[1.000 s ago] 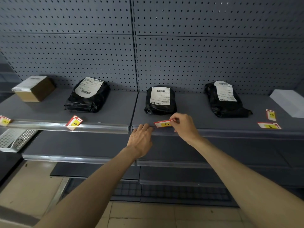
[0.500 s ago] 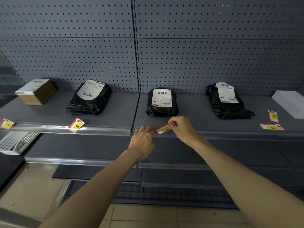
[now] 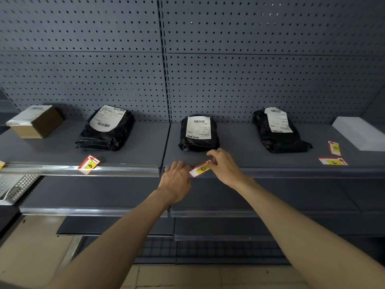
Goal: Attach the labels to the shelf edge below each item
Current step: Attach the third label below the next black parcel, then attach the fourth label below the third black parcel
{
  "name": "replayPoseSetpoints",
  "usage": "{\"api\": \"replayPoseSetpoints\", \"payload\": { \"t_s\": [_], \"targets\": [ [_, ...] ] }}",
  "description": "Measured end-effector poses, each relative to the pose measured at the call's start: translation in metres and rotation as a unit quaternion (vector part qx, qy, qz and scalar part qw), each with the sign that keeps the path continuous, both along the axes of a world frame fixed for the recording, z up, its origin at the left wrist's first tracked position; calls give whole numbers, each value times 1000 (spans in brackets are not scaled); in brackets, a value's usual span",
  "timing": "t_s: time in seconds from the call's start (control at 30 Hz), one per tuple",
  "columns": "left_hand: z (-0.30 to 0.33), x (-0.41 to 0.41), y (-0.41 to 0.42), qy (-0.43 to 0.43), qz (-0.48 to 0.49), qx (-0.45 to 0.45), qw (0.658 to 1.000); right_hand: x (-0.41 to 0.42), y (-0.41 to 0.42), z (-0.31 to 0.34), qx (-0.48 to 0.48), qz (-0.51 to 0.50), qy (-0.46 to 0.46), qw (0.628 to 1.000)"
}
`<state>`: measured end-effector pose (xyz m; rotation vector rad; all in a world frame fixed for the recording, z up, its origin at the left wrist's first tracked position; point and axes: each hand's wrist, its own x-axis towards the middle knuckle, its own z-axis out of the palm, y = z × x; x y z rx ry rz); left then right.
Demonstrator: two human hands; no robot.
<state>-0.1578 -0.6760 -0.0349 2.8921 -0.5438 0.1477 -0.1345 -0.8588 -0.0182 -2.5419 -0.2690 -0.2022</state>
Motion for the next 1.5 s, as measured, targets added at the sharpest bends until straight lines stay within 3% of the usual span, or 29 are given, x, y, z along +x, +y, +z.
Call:
{"api": "replayPoseSetpoints", "payload": {
  "t_s": [0.37, 0.63, 1.0, 1.2, 1.5],
  "targets": [
    [47, -6, -44, -26, -30, -48, 998, -52, -72, 30, -106, -48, -58, 992],
    [63, -10, -172, -19, -70, -30, 997, -80, -215, 33, -112, -101, -62, 987],
    [69, -3, -386, -8, -52, -33, 998, -62, -419, 41, -122, -85, -63, 987],
    [61, 14, -463, -7, -50, -12, 999, -51, -479, 35, -121, -99, -49, 986],
    [33, 74, -558, 16, 48, 19, 999, 15, -523, 17, -135, -75, -27, 988]
  ]
}}
